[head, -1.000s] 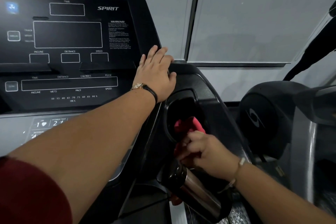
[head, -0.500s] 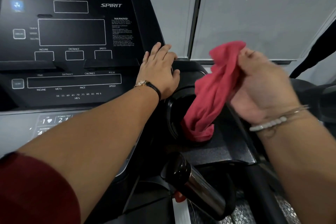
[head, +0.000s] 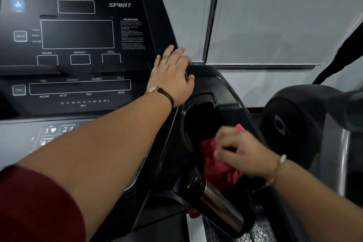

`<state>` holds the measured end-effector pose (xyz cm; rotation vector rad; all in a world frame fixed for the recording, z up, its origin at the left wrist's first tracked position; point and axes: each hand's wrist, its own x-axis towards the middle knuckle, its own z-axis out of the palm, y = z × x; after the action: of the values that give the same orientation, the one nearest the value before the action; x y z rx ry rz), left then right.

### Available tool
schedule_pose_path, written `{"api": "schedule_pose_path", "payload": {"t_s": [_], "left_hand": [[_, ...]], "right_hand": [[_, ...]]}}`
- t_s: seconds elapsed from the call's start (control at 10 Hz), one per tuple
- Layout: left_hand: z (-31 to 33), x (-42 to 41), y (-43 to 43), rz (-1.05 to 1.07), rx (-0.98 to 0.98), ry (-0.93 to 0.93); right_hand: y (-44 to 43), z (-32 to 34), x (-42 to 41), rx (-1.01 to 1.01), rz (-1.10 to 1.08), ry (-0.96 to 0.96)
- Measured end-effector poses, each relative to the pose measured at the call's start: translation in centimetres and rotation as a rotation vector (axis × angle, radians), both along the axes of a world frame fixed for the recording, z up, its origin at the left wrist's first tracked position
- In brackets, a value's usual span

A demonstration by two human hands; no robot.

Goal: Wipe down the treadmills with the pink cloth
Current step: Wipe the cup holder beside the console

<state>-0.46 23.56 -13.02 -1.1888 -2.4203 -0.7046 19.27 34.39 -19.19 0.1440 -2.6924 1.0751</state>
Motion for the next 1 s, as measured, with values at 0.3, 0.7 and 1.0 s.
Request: {"api": "schedule_pose_path", "payload": {"t_s": [0.3,0.7,1.0], "left_hand": [[-0.1,0.0,0.1,0.013,-0.006,0.007],[0.0,0.2,0.0,0.02,-0.011,0.008],[-0.2,0.0,0.0,0.012,0.006,0.004]], "right_hand": [[-2.2,-1.3,1.7,0.614,-0.296,-0.372],[-5.8,-0.5,-3.4,0.479,-0.303,-0.276],[-3.1,-0.5,-2.2,0.783,-0.165,-0.286]]}}
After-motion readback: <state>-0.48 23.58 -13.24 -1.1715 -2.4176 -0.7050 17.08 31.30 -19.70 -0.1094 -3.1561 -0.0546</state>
